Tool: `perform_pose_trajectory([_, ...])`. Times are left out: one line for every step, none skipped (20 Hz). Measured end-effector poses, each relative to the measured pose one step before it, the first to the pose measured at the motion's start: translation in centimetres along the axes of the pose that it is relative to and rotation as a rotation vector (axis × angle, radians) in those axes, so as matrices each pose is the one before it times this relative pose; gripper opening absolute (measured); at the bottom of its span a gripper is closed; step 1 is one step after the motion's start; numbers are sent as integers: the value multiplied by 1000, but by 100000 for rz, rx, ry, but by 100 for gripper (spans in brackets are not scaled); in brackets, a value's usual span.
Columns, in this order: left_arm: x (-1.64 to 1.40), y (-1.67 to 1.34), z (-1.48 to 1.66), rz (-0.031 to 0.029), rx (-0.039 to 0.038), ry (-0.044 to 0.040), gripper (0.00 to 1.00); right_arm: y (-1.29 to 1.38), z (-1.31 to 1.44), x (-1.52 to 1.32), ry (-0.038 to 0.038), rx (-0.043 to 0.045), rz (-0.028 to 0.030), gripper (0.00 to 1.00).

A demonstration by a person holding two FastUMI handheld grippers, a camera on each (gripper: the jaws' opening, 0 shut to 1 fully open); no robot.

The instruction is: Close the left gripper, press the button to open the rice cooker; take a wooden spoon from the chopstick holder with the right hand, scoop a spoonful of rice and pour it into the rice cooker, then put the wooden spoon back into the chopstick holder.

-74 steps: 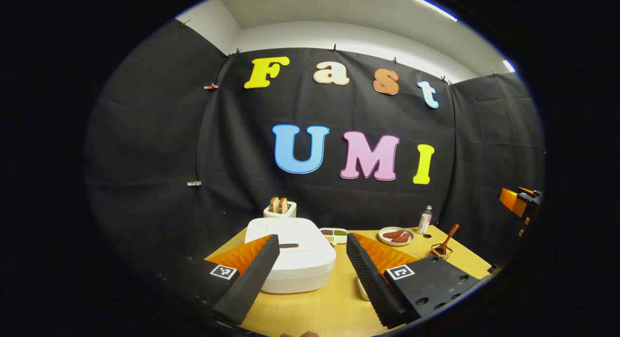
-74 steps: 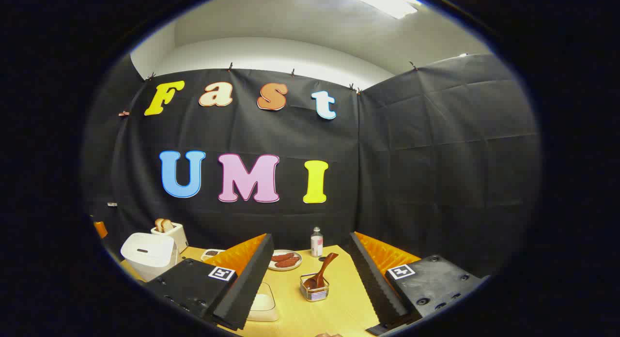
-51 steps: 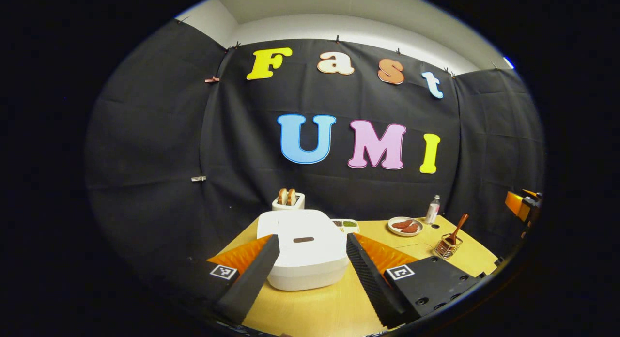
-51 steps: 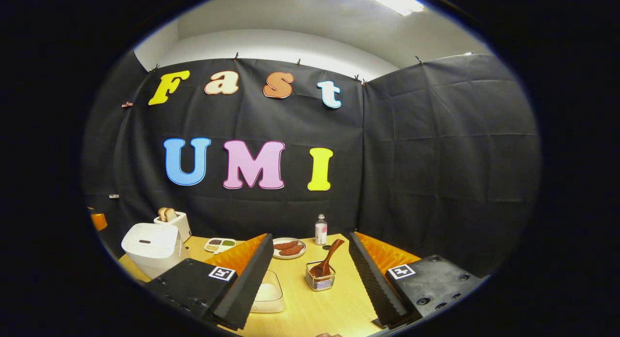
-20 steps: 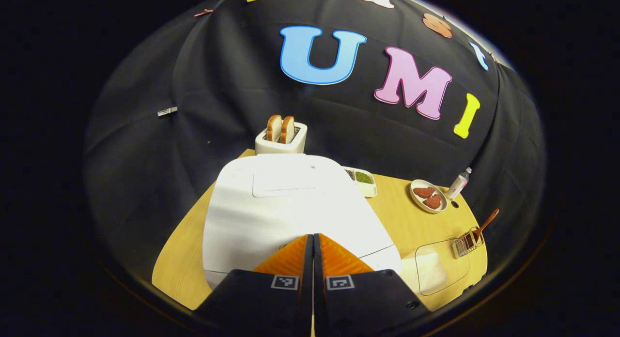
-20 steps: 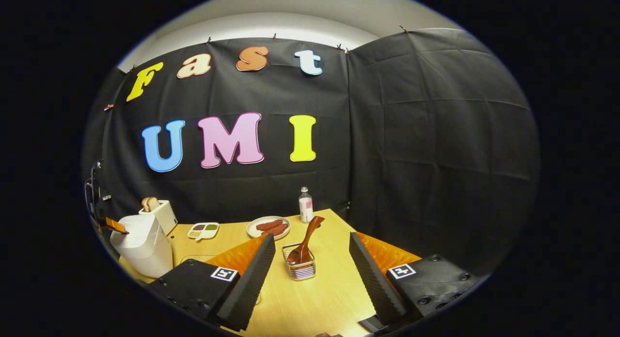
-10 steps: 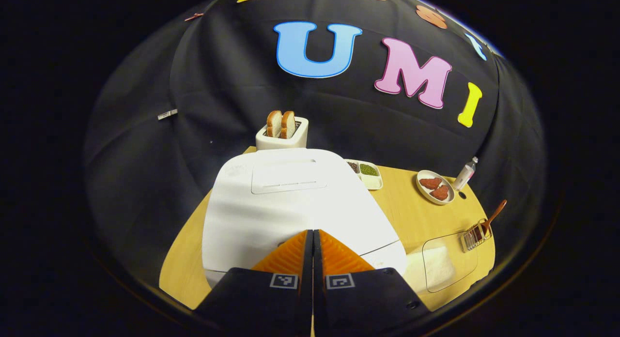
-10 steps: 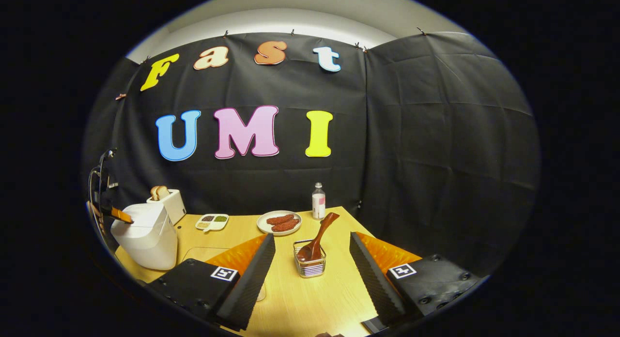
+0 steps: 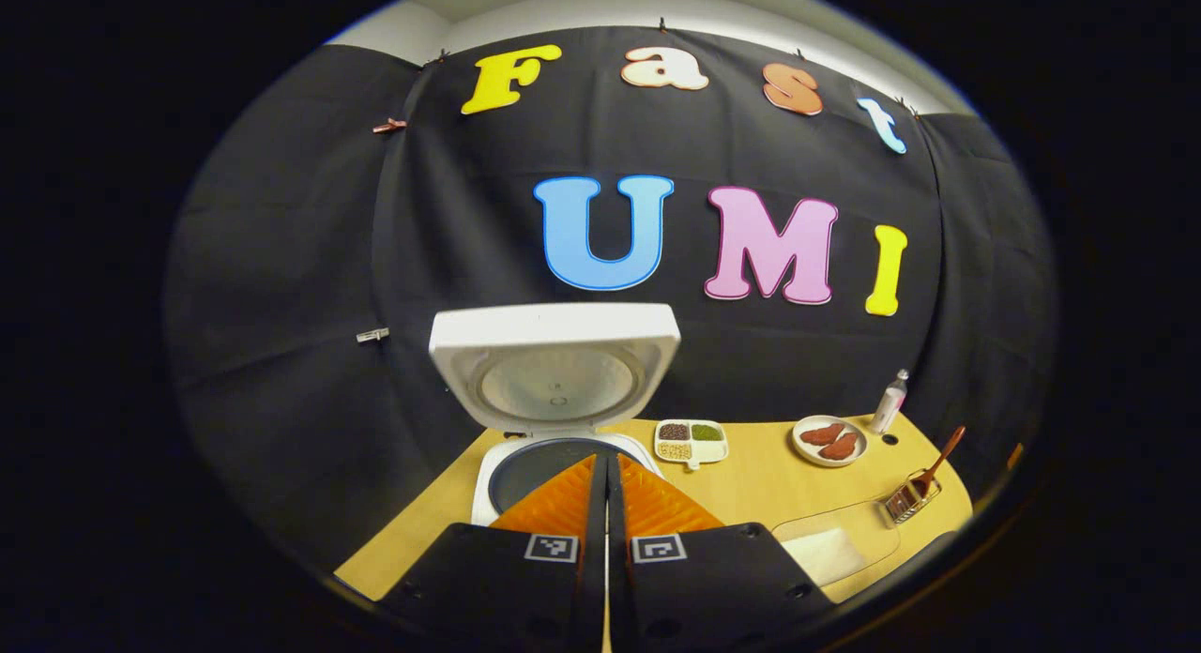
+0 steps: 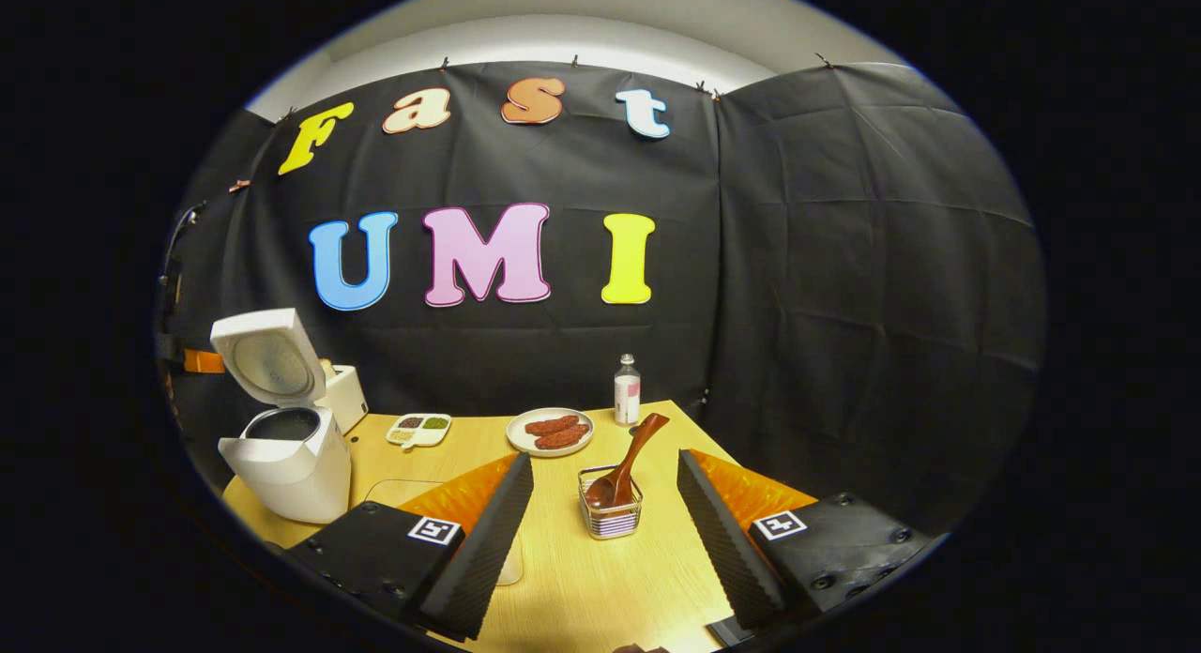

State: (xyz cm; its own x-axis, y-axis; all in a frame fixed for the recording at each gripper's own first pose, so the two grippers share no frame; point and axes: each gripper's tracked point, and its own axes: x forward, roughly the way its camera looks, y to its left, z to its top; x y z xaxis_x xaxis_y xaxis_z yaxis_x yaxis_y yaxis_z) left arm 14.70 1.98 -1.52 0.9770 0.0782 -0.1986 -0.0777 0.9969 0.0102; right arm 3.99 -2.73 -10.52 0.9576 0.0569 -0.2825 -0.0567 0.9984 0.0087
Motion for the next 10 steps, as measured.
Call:
perform_pose_trajectory([-1213, -748, -130, -2289, -2380, -1031, 7, -125, 88, 303, 275, 709, 224, 98])
perform_pose_trajectory([-1144, -873, -49, -2569, -2686, -1244, 7, -183, 117, 415, 129, 589, 6, 97])
perform_pose_trajectory([-1021, -461, -262, -1119, -1499, -324, 8, -170, 102, 535, 282, 301, 96, 97])
perform_pose_trajectory([-821, 107, -946, 887, -715, 858, 8, -172, 109, 553, 252, -148, 109, 97])
perform_pose_trajectory([-663, 50, -841, 563, -365, 1395, 9, -111, 115, 631, 178, -422, 327, 97])
perform_pose_trajectory([-604, -132, -682, 378, -228, 746, 10, -141, 104, 662, 175, -500, 291, 97])
perform_pose_trajectory([-504, -108, -387, -133, -129, 25, 10, -223, 43, 609, 230, -345, 264, 97])
perform_pose_trajectory([-445, -123, -588, 107, -769, 105, 11, -161, 20, 634, 324, -144, 375, 97])
perform_pose_trajectory([-426, -35, -523, 200, -1320, 463, 12, -87, -39, 685, 498, -50, 434, 97])
perform_pose_trajectory([-346, -165, -603, -324, -1292, 613, 14, -174, -11, 666, 353, -167, 431, 97])
